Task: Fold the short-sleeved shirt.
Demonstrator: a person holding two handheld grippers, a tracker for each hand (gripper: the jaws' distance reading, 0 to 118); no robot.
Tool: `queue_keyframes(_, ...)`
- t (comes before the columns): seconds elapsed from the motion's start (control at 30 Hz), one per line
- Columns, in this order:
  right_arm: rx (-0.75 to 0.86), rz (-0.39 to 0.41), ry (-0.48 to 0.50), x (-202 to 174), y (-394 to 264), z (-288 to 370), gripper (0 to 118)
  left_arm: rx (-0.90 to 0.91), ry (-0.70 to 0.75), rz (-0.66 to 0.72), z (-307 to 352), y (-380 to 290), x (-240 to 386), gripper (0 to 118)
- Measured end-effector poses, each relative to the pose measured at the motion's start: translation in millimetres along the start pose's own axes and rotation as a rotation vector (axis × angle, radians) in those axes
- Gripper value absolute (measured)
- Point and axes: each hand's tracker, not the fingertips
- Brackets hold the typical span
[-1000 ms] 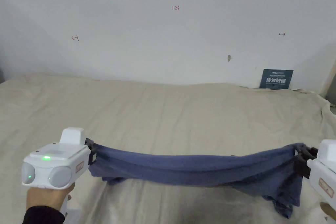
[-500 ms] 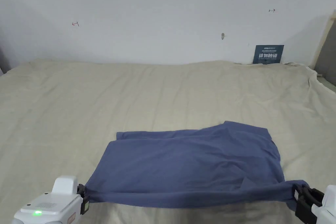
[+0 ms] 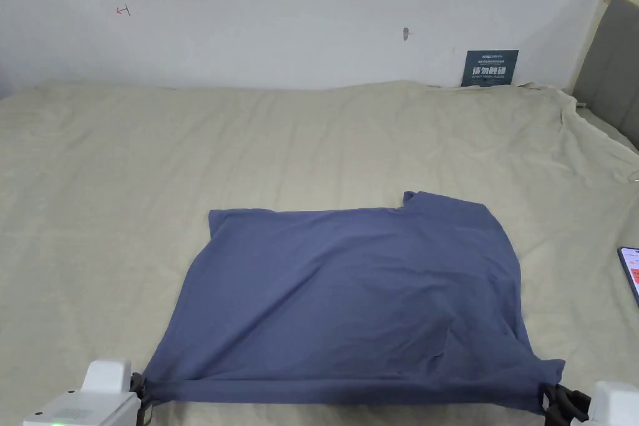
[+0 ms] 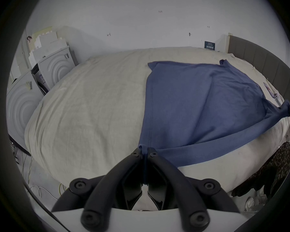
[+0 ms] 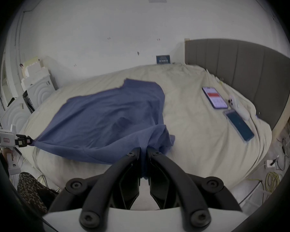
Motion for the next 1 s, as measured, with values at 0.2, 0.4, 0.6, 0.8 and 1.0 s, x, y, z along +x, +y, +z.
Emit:
queue_keyframes(0.2,-0.173,-0.094,-0.07,11,-32,-48,6,-0.07,0.026,0.01,-22,-15,11,2)
queue_keyframes(0.4,-0.204,-0.077,-0.092,4,-31,-54,7,-0.066,0.027,0.046,-24,-22,9,14)
queue_keyframes(0.6,-0.097,-0.017,-0.075,-9,11,-15,92,0.058,0.046,0.246,15,7,6,107)
queue_keyframes(0.8,0.189,0.032,-0.045,-37,81,40,93,0.293,0.035,0.224,59,60,6,107)
queue_keyframes(1.0,0.362,0.137,-0.046,-70,109,67,90,0.481,0.193,0.04,82,81,31,98)
